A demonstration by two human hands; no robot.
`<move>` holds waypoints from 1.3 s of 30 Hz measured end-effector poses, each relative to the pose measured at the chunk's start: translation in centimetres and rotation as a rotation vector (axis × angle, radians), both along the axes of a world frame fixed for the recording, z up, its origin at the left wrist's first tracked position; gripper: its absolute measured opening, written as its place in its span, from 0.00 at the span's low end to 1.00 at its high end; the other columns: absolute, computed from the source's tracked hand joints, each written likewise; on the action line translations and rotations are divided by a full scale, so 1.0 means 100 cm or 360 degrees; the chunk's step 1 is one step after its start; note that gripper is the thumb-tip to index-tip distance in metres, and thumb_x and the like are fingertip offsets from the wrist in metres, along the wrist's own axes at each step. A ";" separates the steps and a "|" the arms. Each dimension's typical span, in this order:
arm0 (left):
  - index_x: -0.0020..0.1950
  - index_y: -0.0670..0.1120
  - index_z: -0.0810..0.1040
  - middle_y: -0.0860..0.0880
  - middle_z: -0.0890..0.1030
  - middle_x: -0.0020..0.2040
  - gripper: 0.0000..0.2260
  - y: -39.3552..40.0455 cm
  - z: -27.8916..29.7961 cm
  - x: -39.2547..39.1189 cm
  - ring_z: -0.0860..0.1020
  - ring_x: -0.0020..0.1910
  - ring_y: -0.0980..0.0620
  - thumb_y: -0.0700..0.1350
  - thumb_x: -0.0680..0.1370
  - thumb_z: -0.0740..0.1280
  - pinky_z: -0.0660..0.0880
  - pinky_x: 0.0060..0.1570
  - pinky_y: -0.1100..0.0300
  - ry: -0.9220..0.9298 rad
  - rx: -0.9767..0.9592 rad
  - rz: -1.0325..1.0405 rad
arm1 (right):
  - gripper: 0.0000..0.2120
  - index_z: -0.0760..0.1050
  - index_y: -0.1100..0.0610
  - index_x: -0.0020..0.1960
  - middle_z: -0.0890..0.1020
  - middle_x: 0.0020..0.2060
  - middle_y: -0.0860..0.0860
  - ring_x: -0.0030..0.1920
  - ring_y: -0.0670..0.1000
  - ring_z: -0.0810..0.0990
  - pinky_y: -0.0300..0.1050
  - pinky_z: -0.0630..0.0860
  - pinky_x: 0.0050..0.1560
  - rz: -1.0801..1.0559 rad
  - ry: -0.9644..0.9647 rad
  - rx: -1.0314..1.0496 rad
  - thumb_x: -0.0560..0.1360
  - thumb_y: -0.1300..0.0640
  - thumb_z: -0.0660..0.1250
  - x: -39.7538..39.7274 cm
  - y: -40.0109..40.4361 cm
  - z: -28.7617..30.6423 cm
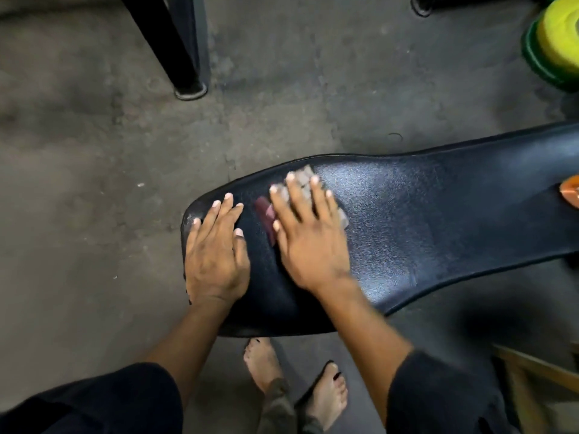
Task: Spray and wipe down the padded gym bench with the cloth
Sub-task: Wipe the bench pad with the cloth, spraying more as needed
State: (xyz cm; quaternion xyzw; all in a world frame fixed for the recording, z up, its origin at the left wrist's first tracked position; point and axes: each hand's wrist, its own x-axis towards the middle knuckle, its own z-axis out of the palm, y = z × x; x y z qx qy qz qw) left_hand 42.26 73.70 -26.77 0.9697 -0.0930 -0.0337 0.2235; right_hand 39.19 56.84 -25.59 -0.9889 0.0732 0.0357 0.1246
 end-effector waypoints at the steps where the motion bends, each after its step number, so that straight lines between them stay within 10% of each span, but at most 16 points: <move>1: 0.80 0.50 0.73 0.54 0.66 0.84 0.25 0.000 0.001 0.000 0.62 0.85 0.52 0.45 0.83 0.55 0.54 0.86 0.46 0.0001 -0.0014 0.0000 | 0.30 0.59 0.45 0.87 0.56 0.89 0.51 0.88 0.64 0.54 0.62 0.52 0.88 0.0023 -0.0029 0.0031 0.86 0.45 0.57 -0.022 0.007 -0.002; 7: 0.80 0.49 0.73 0.53 0.67 0.84 0.25 -0.005 0.002 -0.001 0.64 0.84 0.50 0.45 0.83 0.55 0.55 0.85 0.47 -0.0066 0.0068 -0.0005 | 0.33 0.58 0.42 0.88 0.56 0.89 0.47 0.88 0.60 0.55 0.63 0.56 0.86 0.0122 0.0004 -0.0070 0.85 0.45 0.62 -0.138 -0.015 -0.010; 14: 0.78 0.48 0.73 0.51 0.68 0.84 0.25 -0.003 -0.006 0.001 0.64 0.84 0.48 0.47 0.82 0.53 0.56 0.83 0.45 -0.0112 0.0140 -0.0044 | 0.30 0.60 0.45 0.87 0.58 0.89 0.52 0.88 0.66 0.55 0.65 0.54 0.87 -0.0709 0.0026 -0.0059 0.87 0.44 0.56 -0.046 -0.037 -0.002; 24: 0.78 0.49 0.73 0.52 0.67 0.84 0.24 -0.001 -0.008 0.000 0.63 0.84 0.50 0.46 0.82 0.54 0.56 0.83 0.46 -0.0127 0.0109 -0.0067 | 0.30 0.58 0.42 0.87 0.55 0.89 0.46 0.89 0.60 0.54 0.62 0.55 0.87 -0.0014 0.0009 0.0016 0.86 0.45 0.59 -0.124 0.032 -0.010; 31: 0.79 0.51 0.71 0.54 0.66 0.85 0.24 0.001 -0.011 0.001 0.61 0.85 0.52 0.47 0.83 0.54 0.55 0.84 0.47 -0.0128 0.0134 -0.0082 | 0.28 0.59 0.44 0.88 0.58 0.89 0.50 0.88 0.64 0.54 0.65 0.53 0.87 -0.0645 0.0092 0.0001 0.88 0.45 0.52 -0.061 -0.003 0.005; 39: 0.70 0.48 0.80 0.53 0.70 0.83 0.20 0.013 -0.003 0.001 0.64 0.84 0.52 0.39 0.80 0.59 0.48 0.85 0.56 0.0022 -0.0320 -0.0004 | 0.29 0.55 0.44 0.88 0.54 0.89 0.50 0.88 0.64 0.51 0.64 0.51 0.87 -0.0233 0.0107 -0.0011 0.88 0.45 0.52 0.003 0.057 0.003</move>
